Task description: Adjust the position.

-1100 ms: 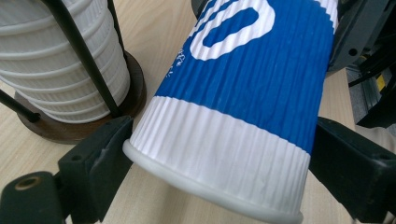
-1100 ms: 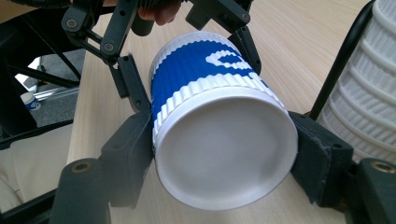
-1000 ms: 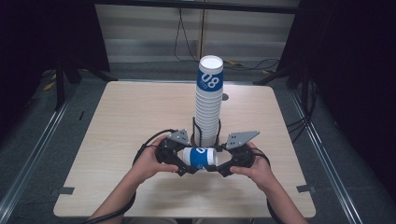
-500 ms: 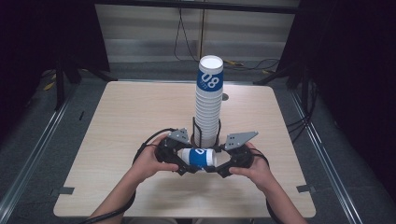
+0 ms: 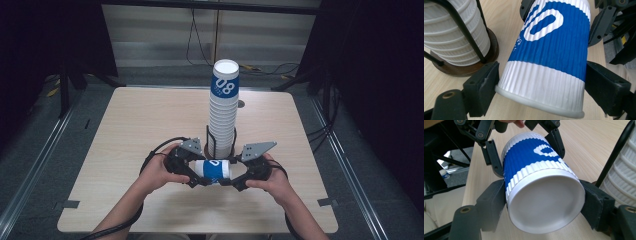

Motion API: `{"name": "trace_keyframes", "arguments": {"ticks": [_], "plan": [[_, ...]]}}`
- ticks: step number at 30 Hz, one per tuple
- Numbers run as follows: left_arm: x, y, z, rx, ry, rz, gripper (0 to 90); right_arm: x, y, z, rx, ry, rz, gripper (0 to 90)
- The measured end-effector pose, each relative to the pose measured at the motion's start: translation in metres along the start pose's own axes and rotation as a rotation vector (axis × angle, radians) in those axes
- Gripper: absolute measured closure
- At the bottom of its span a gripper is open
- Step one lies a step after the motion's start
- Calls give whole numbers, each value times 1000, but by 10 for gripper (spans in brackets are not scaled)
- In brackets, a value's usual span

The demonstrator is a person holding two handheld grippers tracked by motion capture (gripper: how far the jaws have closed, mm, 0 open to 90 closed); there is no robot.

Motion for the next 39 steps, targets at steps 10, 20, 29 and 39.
{"name": "trace_keyframes", "arguments": {"ticks": [10, 20, 29, 39], "plan": [[0, -2, -3, -26, 7, 12, 180, -2, 1, -1, -17, 3, 16, 219], [0, -2, -1, -12, 8, 14, 194, -3, 3, 3, -3, 3, 20, 206], [0, -2, -2, -11, 18, 9, 194, -3, 3, 3, 1, -4, 27, 206], [0, -1, -1, -10, 17, 10, 195, -3, 3, 4, 1, -4, 23, 205]]}}
Point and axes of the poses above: each handheld gripper's, and its own axes: y roughly forward along the jaws, z roughly out of its underside, x roughly to its left, the point moved 8 cm from there along y, roughly forward along the jaws, and after that the axes turned 8 degrees about z, right-handed, at the moved point
